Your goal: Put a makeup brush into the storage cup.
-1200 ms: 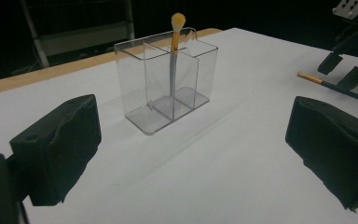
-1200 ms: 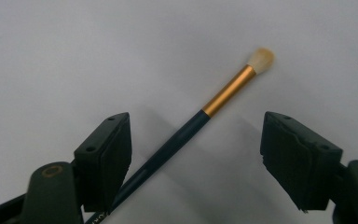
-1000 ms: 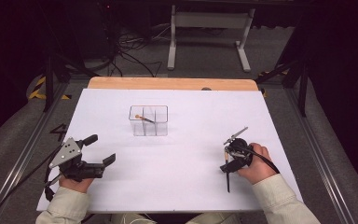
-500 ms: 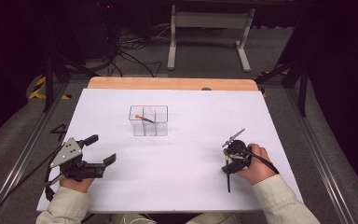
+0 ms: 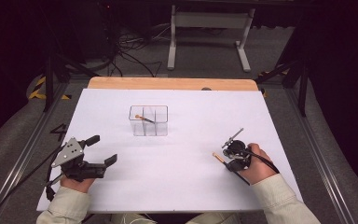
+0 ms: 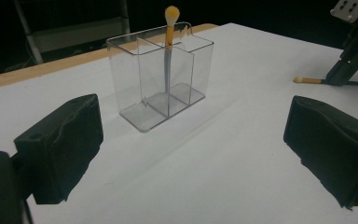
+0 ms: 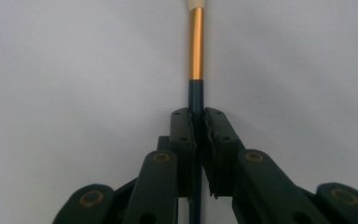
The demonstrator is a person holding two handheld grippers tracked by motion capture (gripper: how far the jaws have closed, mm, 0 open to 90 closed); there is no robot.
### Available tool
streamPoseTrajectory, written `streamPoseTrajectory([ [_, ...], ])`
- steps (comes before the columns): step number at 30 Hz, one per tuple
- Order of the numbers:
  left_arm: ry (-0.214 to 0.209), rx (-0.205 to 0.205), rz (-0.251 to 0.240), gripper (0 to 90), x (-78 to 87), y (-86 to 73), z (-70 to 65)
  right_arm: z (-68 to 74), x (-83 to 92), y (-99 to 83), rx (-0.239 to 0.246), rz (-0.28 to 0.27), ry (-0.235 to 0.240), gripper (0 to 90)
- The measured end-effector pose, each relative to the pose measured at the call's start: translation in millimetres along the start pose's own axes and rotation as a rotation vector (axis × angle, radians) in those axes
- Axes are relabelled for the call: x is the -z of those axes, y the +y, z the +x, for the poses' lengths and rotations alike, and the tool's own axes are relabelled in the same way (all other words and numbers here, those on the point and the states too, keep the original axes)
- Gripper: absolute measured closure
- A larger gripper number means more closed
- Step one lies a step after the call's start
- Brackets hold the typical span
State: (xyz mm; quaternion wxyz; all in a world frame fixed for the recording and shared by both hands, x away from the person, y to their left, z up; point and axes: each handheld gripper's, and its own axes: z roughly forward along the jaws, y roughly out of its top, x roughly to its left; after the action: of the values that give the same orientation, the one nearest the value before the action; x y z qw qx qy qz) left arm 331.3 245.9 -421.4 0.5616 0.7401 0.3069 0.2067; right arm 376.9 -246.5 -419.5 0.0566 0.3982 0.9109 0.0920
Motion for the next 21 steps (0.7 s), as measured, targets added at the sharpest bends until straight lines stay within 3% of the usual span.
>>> streamPoseTrajectory([
  [7,-0.01,-0.001,-0.012,2.7,-1.3,0.3,-0.9,0.2,0.1,-0.2,-0.002,-0.004,-0.002,83.4],
  [13,-0.045,0.033,-0.015,2.8,-2.3,0.6,-1.3,1.1,1.1,-1.3,0.001,-0.02,0.008,83.4],
  [16,-0.03,0.047,-0.014,1.1,-2.8,1.0,-1.7,1.9,2.6,-1.4,0.004,-0.039,0.008,83.4],
  [21,-0.043,0.063,-0.013,0.4,-4.8,1.0,-2.1,2.5,11.8,-2.2,0.006,-0.101,0.015,83.4],
])
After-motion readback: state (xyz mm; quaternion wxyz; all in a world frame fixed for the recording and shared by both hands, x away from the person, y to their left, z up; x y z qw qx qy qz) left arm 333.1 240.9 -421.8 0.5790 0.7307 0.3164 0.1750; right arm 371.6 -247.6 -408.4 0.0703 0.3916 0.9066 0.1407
